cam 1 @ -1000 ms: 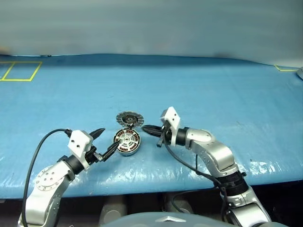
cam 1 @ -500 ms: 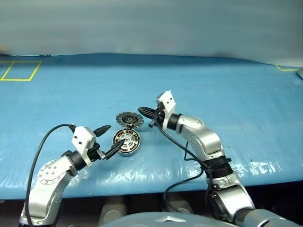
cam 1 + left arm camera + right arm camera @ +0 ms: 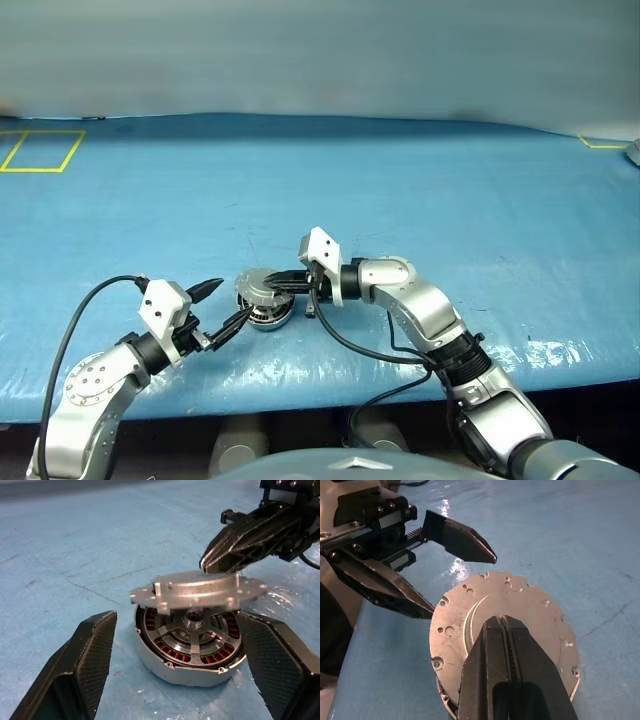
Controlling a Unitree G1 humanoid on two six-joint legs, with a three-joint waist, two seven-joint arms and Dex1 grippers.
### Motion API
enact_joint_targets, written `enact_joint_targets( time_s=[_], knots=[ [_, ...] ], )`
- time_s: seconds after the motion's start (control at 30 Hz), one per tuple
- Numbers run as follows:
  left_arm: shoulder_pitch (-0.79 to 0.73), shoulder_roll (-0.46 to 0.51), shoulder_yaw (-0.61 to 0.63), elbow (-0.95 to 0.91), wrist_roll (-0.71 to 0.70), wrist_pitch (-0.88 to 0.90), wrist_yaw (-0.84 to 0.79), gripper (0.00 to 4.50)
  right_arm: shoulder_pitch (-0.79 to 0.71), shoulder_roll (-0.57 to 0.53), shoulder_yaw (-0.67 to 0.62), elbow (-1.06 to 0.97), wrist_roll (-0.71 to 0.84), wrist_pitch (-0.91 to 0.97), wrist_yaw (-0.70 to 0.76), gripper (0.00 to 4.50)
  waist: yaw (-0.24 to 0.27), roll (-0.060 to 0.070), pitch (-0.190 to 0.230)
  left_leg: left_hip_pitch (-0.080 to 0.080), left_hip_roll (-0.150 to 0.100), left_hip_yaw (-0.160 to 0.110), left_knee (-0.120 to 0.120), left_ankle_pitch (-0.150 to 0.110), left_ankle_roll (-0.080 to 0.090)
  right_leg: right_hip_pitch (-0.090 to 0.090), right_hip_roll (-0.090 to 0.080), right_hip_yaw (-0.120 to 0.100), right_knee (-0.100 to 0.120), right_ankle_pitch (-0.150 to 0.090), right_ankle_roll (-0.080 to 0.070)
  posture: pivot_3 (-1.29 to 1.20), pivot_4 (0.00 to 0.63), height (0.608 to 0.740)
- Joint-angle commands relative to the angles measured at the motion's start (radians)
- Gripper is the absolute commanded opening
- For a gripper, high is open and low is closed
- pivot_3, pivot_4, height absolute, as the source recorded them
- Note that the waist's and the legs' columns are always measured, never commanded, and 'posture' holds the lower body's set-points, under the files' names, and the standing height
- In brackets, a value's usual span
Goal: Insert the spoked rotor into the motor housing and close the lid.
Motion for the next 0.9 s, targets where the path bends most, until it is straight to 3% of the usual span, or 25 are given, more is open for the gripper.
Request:
enact_joint_targets(
  time_s=[0.03,0.13,0.33,0.47,0.67,0.9],
  knots=[
    [-0.02,0.004,-0.01,-0.061,-0.001,0.004,0.013,4.1,0.023,0.007,0.046,0.018,-0.072,-0.05,-0.041,0.04,0.0,0.0,0.0,0.001,0.0,0.0,0.0,0.0,0.0,0.0,0.0,0.0,0.0,0.0,0.0,0.0,0.15,0.74],
    [-0.033,0.009,-0.032,-0.05,0.025,0.006,0.016,4.1,0.052,0.043,0.019,0.066,-0.081,-0.064,-0.103,0.04,0.0,-0.001,0.0,0.002,0.0,0.0,0.0,0.0,0.0,0.0,0.0,0.0,0.0,0.0,0.0,0.0,0.15,0.74],
    [-0.053,0.008,-0.049,-0.042,0.03,0.012,0.01,4.1,0.102,0.025,0.034,0.036,-0.1,-0.081,-0.091,0.04,0.0,-0.001,0.0,0.002,0.0,0.0,0.0,0.0,0.0,0.001,0.0,0.0,0.0,0.0,0.0,0.0,0.15,0.74],
    [-0.019,0.073,-0.044,-0.065,0.035,0.025,-0.038,4.1,0.116,-0.022,0.092,0.035,-0.166,-0.13,-0.069,0.04,-0.002,-0.001,-0.001,0.003,0.0,0.0,0.0,0.0,0.0,0.001,0.0,0.0,0.0,0.0,0.0,0.0,0.15,0.74],
    [0.071,0.168,0.019,-0.031,0.061,0.012,-0.086,4.1,0.113,0.02,0.058,0.034,-0.136,-0.117,-0.085,0.04,-0.004,-0.001,-0.001,0.003,0.001,0.0,-0.003,0.0,-0.001,0.001,0.001,0.0,0.001,-0.002,-0.003,0.0,0.15,0.74],
    [0.068,0.13,0.051,-0.027,0.046,-0.008,-0.063,4.1,0.095,0.0,0.085,0.052,-0.179,-0.159,-0.059,0.04,-0.001,-0.001,-0.001,0.006,0.004,0.001,-0.003,0.0,-0.001,0.0,-0.001,0.0,-0.001,-0.002,-0.003,0.0,0.15,0.74]
  ],
)
